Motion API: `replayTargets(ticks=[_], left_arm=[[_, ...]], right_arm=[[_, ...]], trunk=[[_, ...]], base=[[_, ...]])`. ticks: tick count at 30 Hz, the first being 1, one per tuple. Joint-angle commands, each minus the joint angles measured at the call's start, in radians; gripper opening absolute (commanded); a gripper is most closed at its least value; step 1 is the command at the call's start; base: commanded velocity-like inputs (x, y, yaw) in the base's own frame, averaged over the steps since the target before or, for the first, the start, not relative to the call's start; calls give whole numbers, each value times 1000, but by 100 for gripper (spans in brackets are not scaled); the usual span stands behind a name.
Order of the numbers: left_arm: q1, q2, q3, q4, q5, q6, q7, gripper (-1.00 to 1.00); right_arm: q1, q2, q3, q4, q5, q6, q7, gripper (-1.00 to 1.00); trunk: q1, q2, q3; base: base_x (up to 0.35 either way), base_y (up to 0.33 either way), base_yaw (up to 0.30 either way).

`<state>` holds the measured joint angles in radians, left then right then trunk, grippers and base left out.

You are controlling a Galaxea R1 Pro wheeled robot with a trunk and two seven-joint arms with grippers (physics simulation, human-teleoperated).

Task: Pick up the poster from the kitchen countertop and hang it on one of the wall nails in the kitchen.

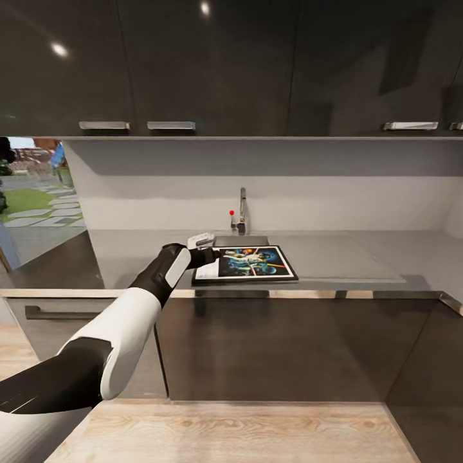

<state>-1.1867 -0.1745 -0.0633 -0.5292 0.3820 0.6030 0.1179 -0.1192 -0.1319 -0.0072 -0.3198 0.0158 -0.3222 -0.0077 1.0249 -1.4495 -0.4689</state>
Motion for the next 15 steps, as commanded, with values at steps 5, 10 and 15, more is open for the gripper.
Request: replayTargets(ticks=[5, 10, 15], left_arm=[[0, 0, -66, -12, 5, 3, 63, 100], [-1, 0, -95, -15, 5, 3, 108, 100], [-1, 0, -103, -15, 5, 3, 115, 100]], right_arm=[[-1, 0, 0, 1, 3, -3, 0, 100], [-1, 0, 0, 2, 3, -2, 0, 100], [-1, 0, 0, 2, 4, -2, 0, 100]], trunk=[[0, -1, -1], [0, -1, -1], [0, -1, -1]], base=[[167, -58, 0], [65, -29, 0], [210, -140, 0]])
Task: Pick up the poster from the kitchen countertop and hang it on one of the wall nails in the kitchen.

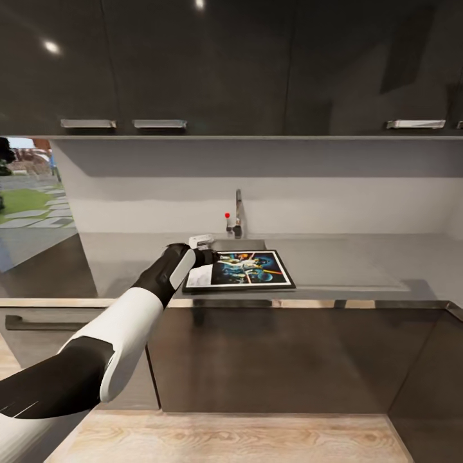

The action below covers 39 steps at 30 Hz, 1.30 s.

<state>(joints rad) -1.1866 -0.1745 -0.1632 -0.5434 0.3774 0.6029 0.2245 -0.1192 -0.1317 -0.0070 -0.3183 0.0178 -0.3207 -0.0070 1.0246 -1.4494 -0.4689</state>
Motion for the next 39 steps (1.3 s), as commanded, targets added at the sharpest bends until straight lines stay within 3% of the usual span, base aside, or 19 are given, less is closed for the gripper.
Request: replayTargets(ticks=[1, 15, 19, 22, 24, 26, 29, 30, 34, 39], left_arm=[[-1, 0, -4, -1, 9, 3, 9, 100], [-1, 0, -17, -7, 9, 3, 12, 100], [-1, 0, -26, -59, 9, 10, 21, 100], [-12, 0, -29, -126, 8, 55, 69, 100], [-59, 0, -31, -151, 10, 127, 119, 100], [-142, 0, -31, -138, 12, 185, 154, 100], [-323, 0, -30, 26, 19, 211, 172, 100], [-361, 0, -27, 67, 29, 203, 173, 100], [-415, 0, -21, 133, 96, 136, 170, 100], [-425, 0, -20, 172, 122, 117, 168, 100]], right_arm=[[-1, 0, -1, 1, 2, -3, -1, 100], [-1, 1, 2, 4, 2, -3, -1, 100], [0, 1, 4, 5, 2, -3, -1, 100], [0, 2, 5, 5, 2, -3, -1, 100], [-1, 2, 6, 5, 2, -3, -1, 100], [-1, 3, 7, 5, 2, -3, -1, 100], [-1, 5, 8, 5, 2, -3, -1, 100], [-1, 6, 9, 5, 2, -3, -1, 100], [-1, 7, 10, 3, 2, -4, -1, 100], [-1, 7, 11, 3, 2, -3, -1, 100]], trunk=[[0, -1, -1], [0, -1, -1], [0, -1, -1], [0, -1, -1], [0, -1, -1], [0, -1, -1], [0, -1, -1], [0, -1, -1], [0, -1, -1], [0, -1, -1]], base=[[251, -174, 0], [195, -137, 0], [20, -15, 0], [7, -5, 0], [3, -2, 0], [2, -1, 0], [0, 0, 0], [0, 0, 0], [0, 0, 0], [11, -9, 0]])
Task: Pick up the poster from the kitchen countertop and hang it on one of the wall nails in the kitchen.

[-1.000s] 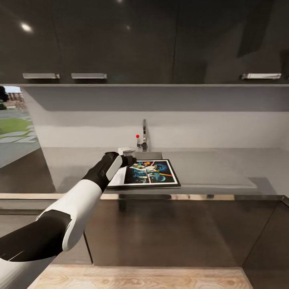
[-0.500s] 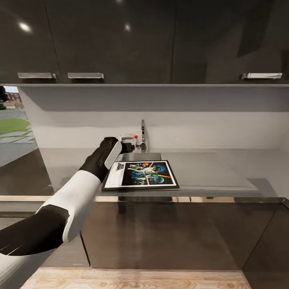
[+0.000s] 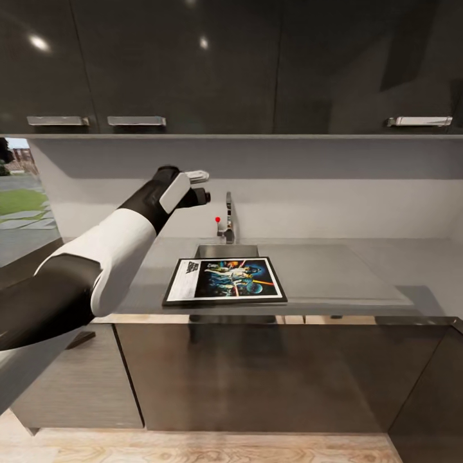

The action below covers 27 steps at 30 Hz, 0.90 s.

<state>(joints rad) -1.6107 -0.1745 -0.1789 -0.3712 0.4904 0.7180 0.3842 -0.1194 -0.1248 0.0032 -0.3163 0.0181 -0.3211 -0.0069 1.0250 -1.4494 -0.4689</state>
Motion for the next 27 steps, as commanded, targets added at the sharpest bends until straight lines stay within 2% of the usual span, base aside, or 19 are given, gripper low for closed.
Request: replayTargets(ticks=[1, 8, 27], left_arm=[[-2, 0, -4, 7, 11, 1, 8, 100], [-5, 0, -4, 54, 18, -7, -57, 100], [-5, 0, -2, 103, 19, -9, -74, 100]], right_arm=[[0, 0, 1, 1, 2, -3, -1, 100], [0, 1, 3, 2, 2, -3, -1, 100], [0, 3, 3, 11, 3, 0, 1, 100]], trunk=[[0, -1, -1], [0, -1, -1], [0, -1, -1]], base=[[78, -67, 0], [213, -182, 0], [246, -211, 0]])
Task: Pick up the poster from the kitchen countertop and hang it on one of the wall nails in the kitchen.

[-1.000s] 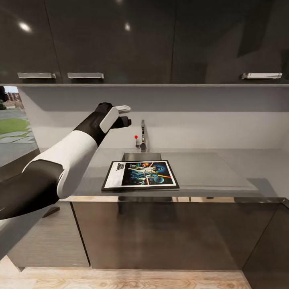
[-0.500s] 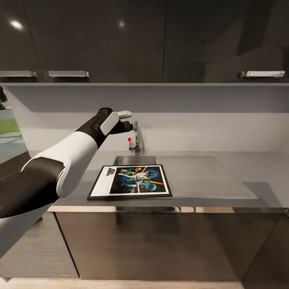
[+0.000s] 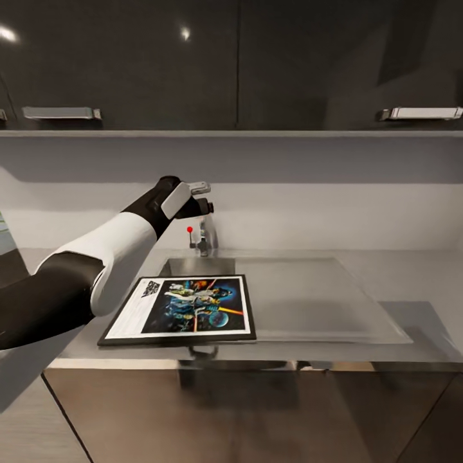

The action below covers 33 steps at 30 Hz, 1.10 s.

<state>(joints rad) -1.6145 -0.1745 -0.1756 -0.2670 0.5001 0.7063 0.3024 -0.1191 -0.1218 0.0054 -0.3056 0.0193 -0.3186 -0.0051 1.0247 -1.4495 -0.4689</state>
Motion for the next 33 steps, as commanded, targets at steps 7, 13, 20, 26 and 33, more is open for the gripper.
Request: replayTargets(ticks=[7, 13, 20, 26, 33], left_arm=[[-1, 0, -2, 36, 9, 1, 7, 100], [-1, 0, -2, 82, 8, -42, 7, 100], [-1, 0, -3, 106, 7, -60, 9, 100], [-2, 0, -12, 104, 6, -54, 17, 100], [-2, 0, -16, 99, 5, -52, 20, 100]], right_arm=[[-1, -2, -2, 48, 1, -4, 0, 100], [2, -1, -2, 73, 1, -5, 0, 100], [4, 0, -1, 80, 1, -4, 1, 100], [4, 1, -1, 80, 1, -4, 1, 100], [4, 1, -1, 80, 1, -4, 1, 100]], trunk=[[0, -1, -1], [0, -1, -4], [0, -1, -14], [0, -1, -24], [0, -1, -35]], base=[[83, -58, 0], [168, -10, 0], [26, -1, 0], [2, 0, 0], [0, 0, 0]])
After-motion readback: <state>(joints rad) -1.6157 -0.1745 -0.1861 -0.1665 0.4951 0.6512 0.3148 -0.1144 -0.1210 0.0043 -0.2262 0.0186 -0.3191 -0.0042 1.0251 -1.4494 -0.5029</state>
